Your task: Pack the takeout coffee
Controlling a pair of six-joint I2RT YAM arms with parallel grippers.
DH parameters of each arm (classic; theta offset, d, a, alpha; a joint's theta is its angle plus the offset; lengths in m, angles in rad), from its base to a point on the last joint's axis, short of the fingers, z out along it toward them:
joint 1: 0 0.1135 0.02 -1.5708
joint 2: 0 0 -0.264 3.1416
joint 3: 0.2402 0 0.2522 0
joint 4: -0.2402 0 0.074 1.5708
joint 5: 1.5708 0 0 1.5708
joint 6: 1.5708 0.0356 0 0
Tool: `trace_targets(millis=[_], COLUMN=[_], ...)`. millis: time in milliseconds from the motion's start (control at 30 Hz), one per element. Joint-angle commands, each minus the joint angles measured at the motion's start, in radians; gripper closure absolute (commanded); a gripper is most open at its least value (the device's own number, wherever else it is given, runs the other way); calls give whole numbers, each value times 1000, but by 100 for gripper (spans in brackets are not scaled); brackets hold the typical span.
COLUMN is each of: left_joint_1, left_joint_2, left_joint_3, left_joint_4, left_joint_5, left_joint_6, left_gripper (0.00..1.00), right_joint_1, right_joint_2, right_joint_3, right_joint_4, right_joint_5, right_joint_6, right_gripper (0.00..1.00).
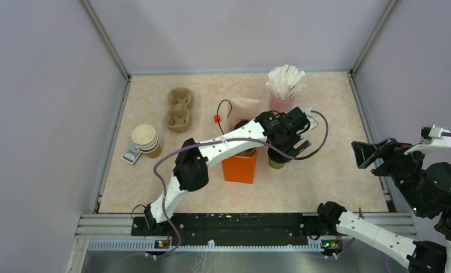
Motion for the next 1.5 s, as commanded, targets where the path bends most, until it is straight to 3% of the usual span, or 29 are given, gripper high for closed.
trace_targets(millis=[0, 167, 433, 633, 933, 1233, 1333, 1467], left_joint_1=[1, 0, -15, -72, -146, -183, -185, -187], left_joint_2=[-39, -64, -123, -155, -124, -108, -101, -102], left_joint_3=[19, 29, 57, -42, -50, -107, -94, -73], left_joint_4=[-27, -39, -80, -76, -122, -123, -145, -166], left_joint_5=[-8, 23, 126, 115, 48, -4, -2, -4], left_joint_6=[25, 18, -64, -129, -169, -169, -169, -166], left_gripper=[11, 19, 22, 22, 22, 17, 8, 3], right_joint_1=[-3, -4, -4, -4, -4, -4, -4, -4], right_joint_2=[-8, -10, -15, -25, -24, -31, -32, -36], right_joint_3=[1, -10, -31, -64, -71, -63, -59, -61], right_joint_4=[26, 31, 46, 76, 85, 75, 72, 73], right_joint_5=[-2, -2, -4, -9, -7, -5, -2, -2], right_joint_6=[-14, -14, -6, 6, 4, 9, 6, 3], right_gripper=[27, 27, 27, 27, 27, 27, 27, 27])
